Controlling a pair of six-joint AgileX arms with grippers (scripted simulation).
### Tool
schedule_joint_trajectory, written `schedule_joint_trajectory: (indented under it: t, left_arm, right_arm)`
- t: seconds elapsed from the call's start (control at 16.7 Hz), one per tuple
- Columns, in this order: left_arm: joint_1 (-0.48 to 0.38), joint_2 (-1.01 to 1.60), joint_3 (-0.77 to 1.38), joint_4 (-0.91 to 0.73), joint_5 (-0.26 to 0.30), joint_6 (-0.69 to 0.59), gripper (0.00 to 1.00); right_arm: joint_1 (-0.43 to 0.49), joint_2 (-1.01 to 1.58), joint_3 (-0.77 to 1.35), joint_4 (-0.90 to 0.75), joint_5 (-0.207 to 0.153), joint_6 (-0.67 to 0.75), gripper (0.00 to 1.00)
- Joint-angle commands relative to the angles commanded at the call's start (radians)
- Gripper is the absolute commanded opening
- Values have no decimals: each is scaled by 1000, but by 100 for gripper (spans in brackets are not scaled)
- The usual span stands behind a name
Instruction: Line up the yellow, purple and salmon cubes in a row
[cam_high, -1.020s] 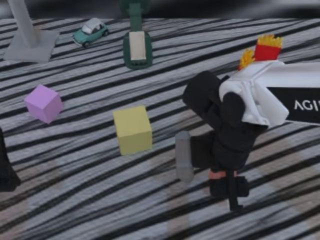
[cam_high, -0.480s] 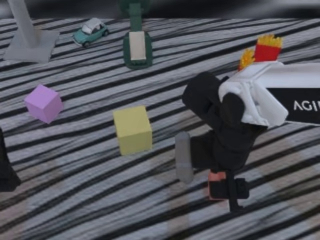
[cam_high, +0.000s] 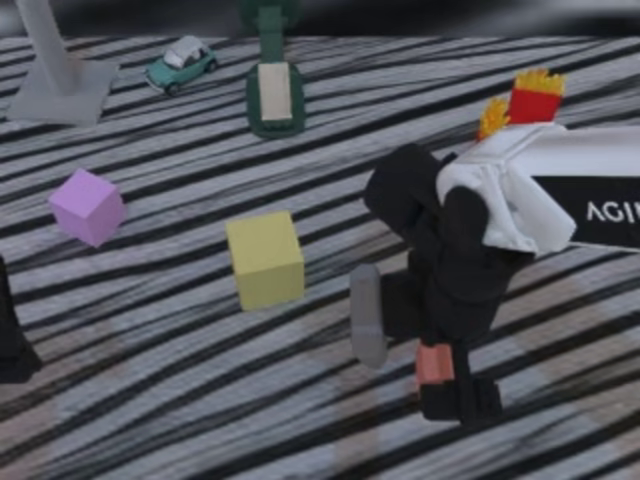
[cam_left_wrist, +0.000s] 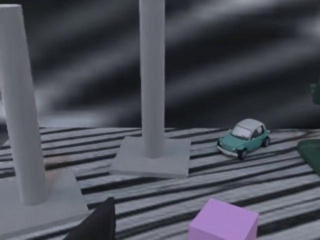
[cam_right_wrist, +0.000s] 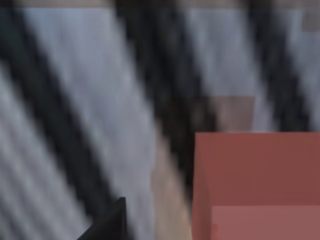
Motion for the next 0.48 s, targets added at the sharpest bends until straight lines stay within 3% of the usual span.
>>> schedule_joint_trajectory:
  t: [0.48]
  left_arm:
    - [0, 0, 0, 0, 0, 0, 100]
  right_arm:
    - [3, -24, 56, -77, -1, -5, 100]
